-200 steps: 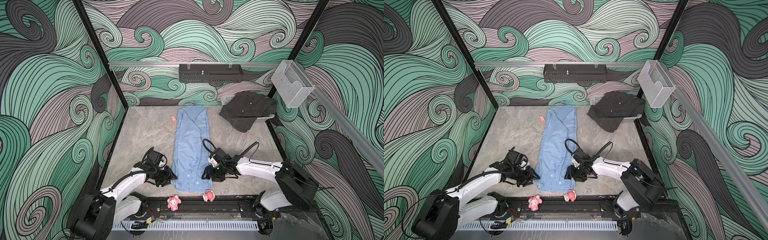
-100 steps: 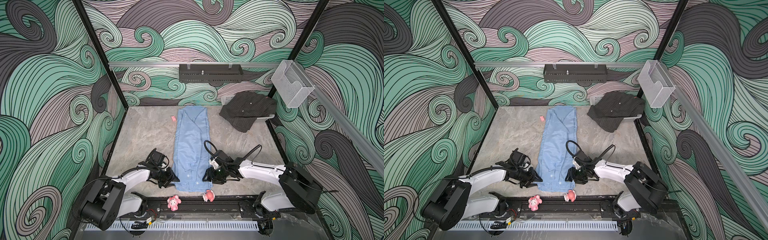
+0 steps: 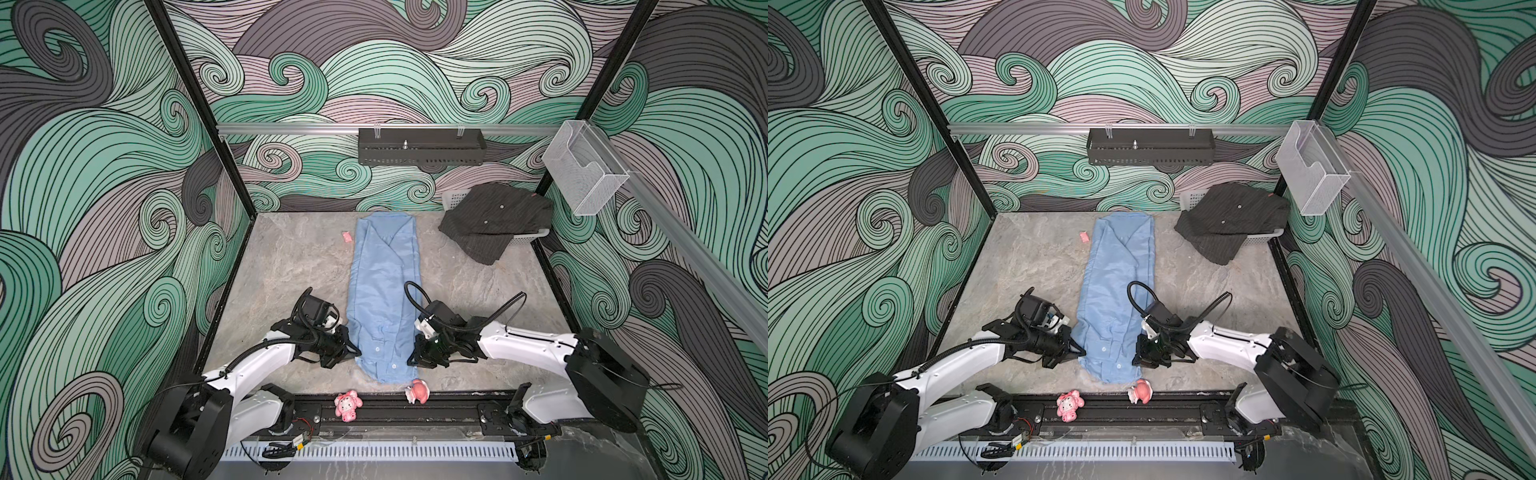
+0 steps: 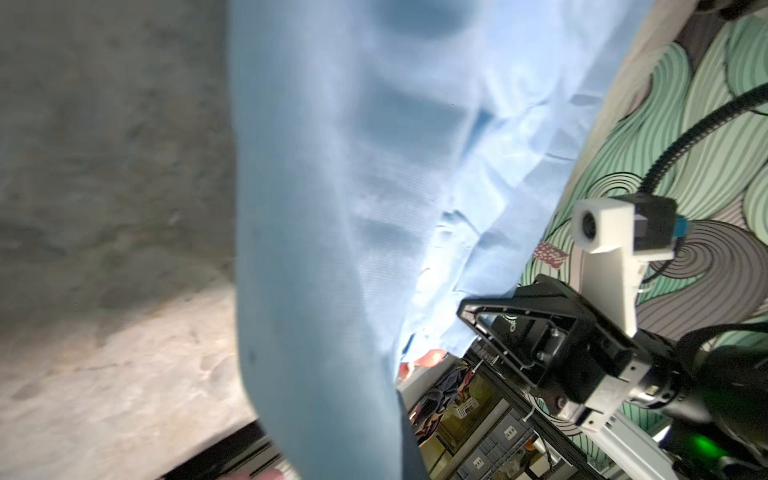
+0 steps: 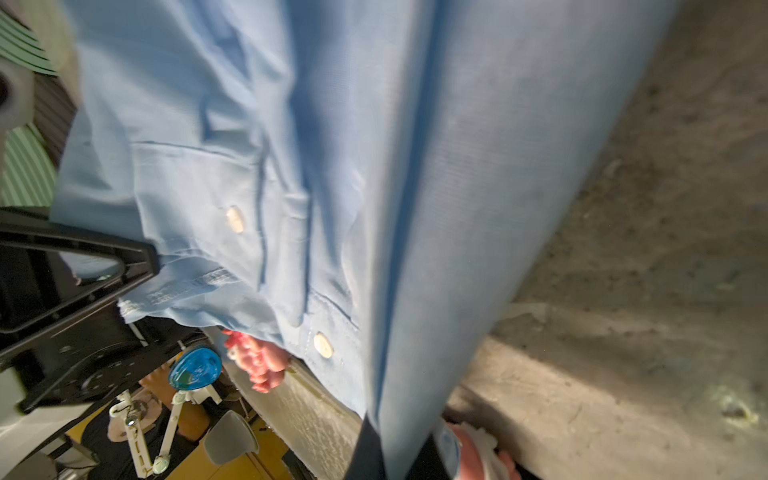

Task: Fold and stack the long sleeve shirts
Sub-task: 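Lift the near hem and fold it over toward the collar with both grippers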

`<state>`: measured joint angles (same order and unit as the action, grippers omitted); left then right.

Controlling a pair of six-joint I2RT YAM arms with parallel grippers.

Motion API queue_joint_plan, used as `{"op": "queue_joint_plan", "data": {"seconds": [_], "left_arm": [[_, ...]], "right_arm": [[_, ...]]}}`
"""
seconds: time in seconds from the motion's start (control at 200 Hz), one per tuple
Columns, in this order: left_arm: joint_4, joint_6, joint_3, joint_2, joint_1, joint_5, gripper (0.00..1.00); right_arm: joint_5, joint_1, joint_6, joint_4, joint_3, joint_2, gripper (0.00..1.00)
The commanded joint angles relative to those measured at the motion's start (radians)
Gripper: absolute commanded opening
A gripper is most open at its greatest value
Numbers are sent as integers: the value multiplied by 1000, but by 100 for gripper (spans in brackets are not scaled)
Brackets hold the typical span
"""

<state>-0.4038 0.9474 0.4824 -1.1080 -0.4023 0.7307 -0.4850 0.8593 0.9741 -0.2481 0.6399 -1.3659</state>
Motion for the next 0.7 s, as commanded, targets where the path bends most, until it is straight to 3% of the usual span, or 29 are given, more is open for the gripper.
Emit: {"op": "queue_joint_plan", "data": {"seconds": [0.0,0.27,0.695], "left_arm": [[-17,31,78,5,2,25,0],[3,36,274,-123,61,79,0],[-25,-18,624,-442,160,112,0]], "right_arm": [[4,-25,39,-24,39,66,0],[-64,-166,57,-104,170,69,2],[-219,-368,142,-117,414,-187,7]]}}
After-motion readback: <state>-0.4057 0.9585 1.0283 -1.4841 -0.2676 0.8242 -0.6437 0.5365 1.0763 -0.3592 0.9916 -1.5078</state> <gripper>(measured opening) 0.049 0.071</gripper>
